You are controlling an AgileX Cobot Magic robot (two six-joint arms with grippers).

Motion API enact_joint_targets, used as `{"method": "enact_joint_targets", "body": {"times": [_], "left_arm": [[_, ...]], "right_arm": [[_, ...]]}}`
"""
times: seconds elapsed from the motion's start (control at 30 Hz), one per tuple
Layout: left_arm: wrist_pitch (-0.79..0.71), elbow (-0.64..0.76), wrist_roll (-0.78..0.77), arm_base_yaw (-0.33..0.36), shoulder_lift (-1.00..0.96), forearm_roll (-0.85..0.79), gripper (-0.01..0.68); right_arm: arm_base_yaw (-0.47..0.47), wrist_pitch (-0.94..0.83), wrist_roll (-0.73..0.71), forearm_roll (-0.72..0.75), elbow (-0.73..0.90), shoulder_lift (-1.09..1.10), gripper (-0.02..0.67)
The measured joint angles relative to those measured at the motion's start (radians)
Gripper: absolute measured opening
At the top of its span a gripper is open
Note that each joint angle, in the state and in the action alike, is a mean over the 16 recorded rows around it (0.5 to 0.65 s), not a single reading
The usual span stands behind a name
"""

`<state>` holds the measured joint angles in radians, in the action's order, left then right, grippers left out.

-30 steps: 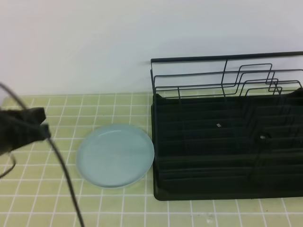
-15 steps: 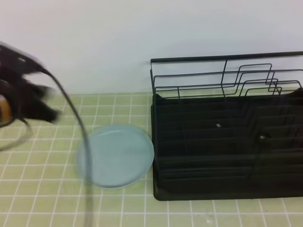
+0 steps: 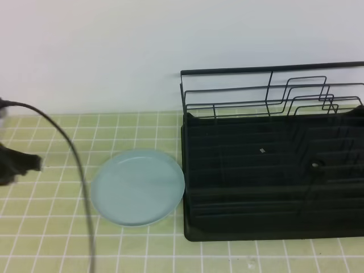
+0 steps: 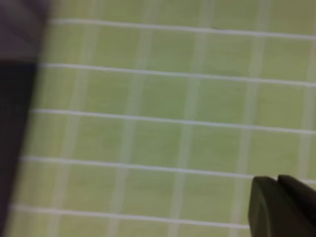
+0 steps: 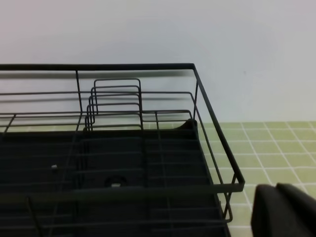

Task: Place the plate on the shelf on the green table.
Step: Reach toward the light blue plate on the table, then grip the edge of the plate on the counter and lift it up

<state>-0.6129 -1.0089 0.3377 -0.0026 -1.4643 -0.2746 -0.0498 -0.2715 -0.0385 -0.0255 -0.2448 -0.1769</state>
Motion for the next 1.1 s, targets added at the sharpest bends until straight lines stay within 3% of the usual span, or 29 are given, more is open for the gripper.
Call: {"method": "enact_joint_targets", "body": {"times": [0.1, 0.23, 0.47, 0.6, 0.87, 1.1], "left_arm": [[-0.013, -0.024, -0.197, 0.002, -0.044, 0.243, 0.064], [-0.023, -0.069, -0.357, 0.002, -0.116, 0.448, 0.175], [-0.062, -0.186, -0.487, 0.0, -0.257, 0.644, 0.383], [-0.097, -0.249, -0.541, -0.001, -0.335, 0.721, 0.458], [-0.159, -0.323, -0.631, -0.015, -0.46, 0.807, 0.452], [-0.17, -0.342, -0.666, -0.061, -0.51, 0.757, 0.421]], "right_arm": [[0.0, 0.001, 0.0, -0.007, 0.0, 0.0, -0.003], [0.0, 0.003, 0.0, -0.015, 0.0, 0.0, -0.003], [0.0, 0.0, 0.0, -0.025, -0.001, 0.0, -0.003], [0.0, 0.0, 0.0, -0.026, -0.001, 0.0, -0.003], [0.0, 0.001, 0.0, -0.027, -0.001, 0.0, -0.003], [0.0, 0.001, 0.0, -0.027, -0.001, 0.0, -0.003]]}}
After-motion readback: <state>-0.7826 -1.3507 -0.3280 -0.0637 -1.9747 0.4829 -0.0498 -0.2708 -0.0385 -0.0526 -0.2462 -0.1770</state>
